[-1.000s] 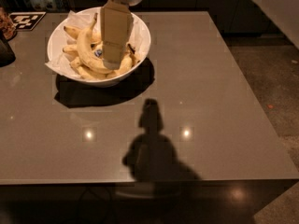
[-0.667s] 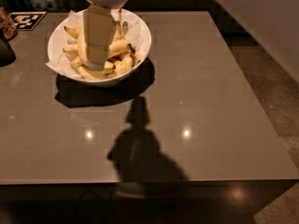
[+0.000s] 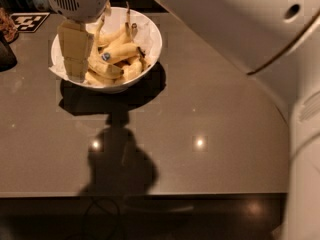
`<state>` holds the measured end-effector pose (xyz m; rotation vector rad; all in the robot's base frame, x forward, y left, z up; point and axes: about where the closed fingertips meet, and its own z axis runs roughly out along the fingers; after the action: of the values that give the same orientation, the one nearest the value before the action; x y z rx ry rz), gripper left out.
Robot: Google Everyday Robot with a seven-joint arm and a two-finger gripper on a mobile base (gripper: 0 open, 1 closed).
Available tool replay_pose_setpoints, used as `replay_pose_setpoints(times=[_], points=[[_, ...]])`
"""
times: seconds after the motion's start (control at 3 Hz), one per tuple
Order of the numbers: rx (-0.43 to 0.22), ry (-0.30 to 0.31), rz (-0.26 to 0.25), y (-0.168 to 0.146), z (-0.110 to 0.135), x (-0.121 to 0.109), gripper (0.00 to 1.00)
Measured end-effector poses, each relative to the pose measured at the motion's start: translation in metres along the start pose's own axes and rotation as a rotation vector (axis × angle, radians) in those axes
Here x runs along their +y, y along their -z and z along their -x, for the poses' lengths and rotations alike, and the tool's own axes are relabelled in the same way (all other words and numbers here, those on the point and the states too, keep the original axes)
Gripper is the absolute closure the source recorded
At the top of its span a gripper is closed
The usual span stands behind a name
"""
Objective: Pick banana from white bowl
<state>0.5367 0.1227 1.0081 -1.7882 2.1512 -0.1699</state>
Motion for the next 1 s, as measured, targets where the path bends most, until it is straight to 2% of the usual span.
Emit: replay_pose_setpoints(times=[0.33,1.0], points=[[-0.002,0.011,0.042,-0.019,0.017,-0.002,0.08],[-0.001,-0.029,0.105,-0.055,0.029,-0.024,0.09]])
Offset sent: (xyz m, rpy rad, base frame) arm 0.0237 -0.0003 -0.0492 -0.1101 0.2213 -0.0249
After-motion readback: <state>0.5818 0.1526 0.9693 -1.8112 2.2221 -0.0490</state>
